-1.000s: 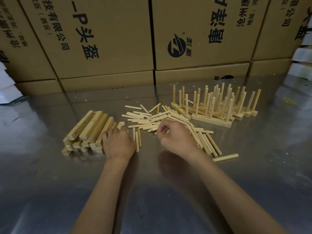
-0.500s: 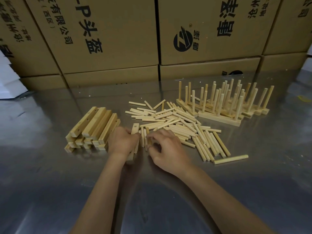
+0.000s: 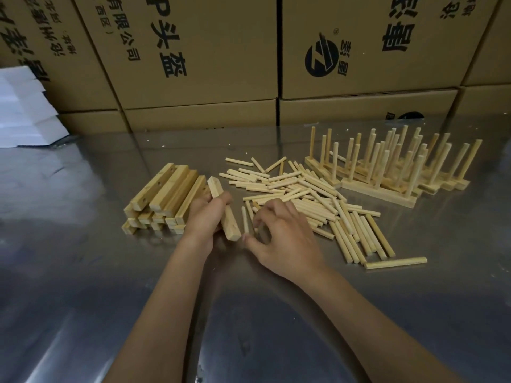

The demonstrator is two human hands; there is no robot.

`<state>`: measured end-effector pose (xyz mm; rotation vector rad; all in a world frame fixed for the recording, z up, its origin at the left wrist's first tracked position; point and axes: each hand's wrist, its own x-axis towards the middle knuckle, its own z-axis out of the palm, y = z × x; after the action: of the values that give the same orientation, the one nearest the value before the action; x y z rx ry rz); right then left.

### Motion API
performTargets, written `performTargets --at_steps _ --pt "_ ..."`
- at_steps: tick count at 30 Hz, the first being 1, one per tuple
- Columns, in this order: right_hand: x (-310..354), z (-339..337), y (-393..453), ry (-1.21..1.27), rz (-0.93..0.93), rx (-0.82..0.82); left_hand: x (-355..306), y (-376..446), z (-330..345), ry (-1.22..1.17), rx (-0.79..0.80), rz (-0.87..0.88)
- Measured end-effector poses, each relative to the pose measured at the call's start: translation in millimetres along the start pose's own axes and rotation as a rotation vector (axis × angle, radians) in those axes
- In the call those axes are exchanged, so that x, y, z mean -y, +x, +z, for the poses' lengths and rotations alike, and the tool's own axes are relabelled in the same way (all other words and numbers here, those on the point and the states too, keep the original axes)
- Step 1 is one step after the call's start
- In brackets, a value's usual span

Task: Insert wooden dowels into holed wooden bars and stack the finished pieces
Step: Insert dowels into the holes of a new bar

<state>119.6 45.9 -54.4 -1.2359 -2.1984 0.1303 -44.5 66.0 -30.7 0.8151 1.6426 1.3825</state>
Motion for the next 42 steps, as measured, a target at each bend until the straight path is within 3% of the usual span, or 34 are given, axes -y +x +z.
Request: performTargets --at_steps 3,9,12,15,17,20,22,25,27,35,42 --pt "6.8 2.8 0.9 -0.034 0.007 0.028 -1.5 2.4 -1.5 -0.048 -0.007 -0.051" --pt "2.5 -10.1 5.2 -0.054 0.118 -0.086 -3.8 -0.1 -5.8 -0.283 0.297 -0.089" --pt "-3.6 -28.3 8.8 0.241 0.293 -0.261 -8.2 -6.1 -2.5 -0.256 0.378 -0.074" --pt "-11.4 -46.9 14.5 0.686 0.479 -0.373 -11.9 -19.1 4.9 -0.214 0.507 -0.065" --pt "-14.2 -55.4 17.4 0.914 0.519 -0.388 -12.9 -29.2 11.9 -0.197 0.597 -0.071" --pt "-15.5 -61.4 15.9 1.044 0.499 -0.316 -14.3 -38.5 20.5 -0.174 0.669 -0.064" --pt "-17.7 -60.1 10.6 0.863 0.405 -0.265 -15.4 -41.4 24.0 -0.155 0.688 -0.043" --pt "-19.9 -54.9 5.7 0.364 0.231 -0.186 -16.7 -43.6 26.0 -0.114 0.634 0.013" --pt "-18.1 -52.8 5.3 0.226 0.202 -0.148 -17.0 -44.8 27.7 -0.060 0.563 0.073" --pt "-19.2 -56.2 1.4 0.395 0.199 -0.177 -15.4 -51.2 33.8 0.077 0.512 0.192" --pt "-22.5 -57.4 -0.2 0.390 0.103 -0.177 -17.0 -54.2 31.9 0.126 0.520 0.254"
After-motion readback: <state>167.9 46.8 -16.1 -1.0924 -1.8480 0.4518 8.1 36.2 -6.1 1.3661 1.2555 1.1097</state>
